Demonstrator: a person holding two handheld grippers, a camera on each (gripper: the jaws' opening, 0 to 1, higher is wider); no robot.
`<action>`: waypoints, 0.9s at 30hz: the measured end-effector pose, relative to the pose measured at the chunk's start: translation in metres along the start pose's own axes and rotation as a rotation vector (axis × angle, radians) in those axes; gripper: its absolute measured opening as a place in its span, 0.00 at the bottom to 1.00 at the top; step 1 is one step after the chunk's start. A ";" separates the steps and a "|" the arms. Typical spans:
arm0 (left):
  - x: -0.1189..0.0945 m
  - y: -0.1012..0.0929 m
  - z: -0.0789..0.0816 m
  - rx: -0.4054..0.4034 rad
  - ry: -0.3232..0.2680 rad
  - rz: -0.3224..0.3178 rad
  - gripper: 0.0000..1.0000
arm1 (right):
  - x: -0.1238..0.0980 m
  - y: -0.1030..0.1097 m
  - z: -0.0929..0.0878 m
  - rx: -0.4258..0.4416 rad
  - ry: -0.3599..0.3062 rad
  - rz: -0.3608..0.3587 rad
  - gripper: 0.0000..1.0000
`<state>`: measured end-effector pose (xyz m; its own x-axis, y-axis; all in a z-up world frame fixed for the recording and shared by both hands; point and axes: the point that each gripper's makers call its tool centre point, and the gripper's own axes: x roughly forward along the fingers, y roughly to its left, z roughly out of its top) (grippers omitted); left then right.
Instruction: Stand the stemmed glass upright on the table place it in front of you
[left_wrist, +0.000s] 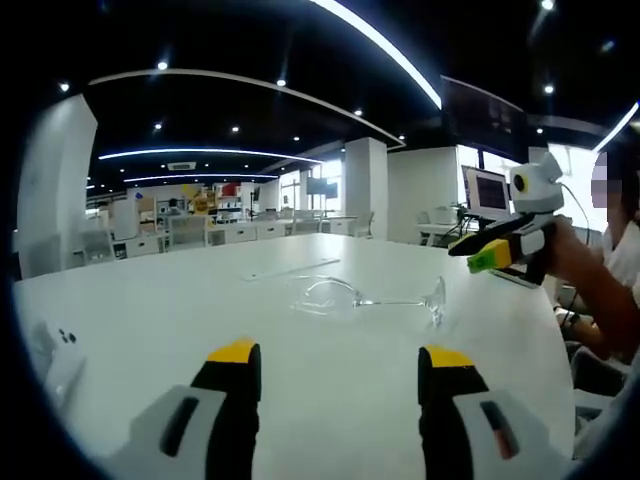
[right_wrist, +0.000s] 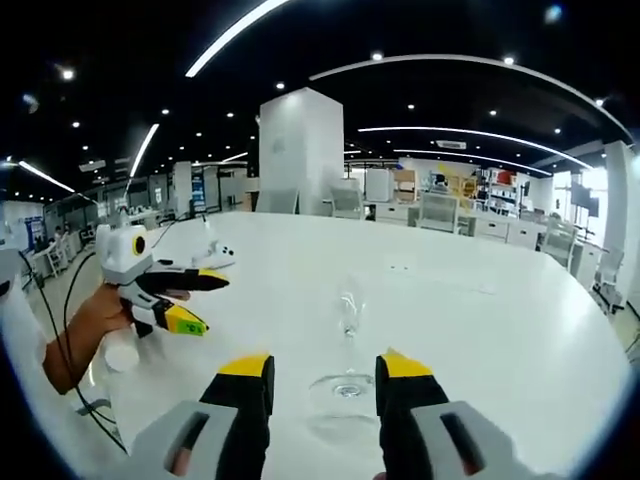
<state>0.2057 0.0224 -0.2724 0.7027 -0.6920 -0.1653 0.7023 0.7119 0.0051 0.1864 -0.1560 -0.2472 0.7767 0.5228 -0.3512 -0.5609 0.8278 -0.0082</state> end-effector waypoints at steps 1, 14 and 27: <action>0.000 0.000 0.000 0.000 0.001 0.000 0.64 | 0.001 0.000 0.000 0.000 0.004 -0.001 0.44; -0.001 0.001 0.000 0.000 0.000 0.004 0.63 | 0.010 -0.003 -0.002 -0.016 0.049 -0.006 0.42; -0.002 0.001 0.001 0.002 -0.006 0.003 0.63 | 0.019 -0.005 -0.004 -0.018 0.095 -0.002 0.42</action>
<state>0.2048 0.0240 -0.2710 0.7057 -0.6903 -0.1597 0.7001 0.7140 0.0072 0.2027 -0.1516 -0.2578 0.7475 0.4988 -0.4387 -0.5651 0.8246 -0.0254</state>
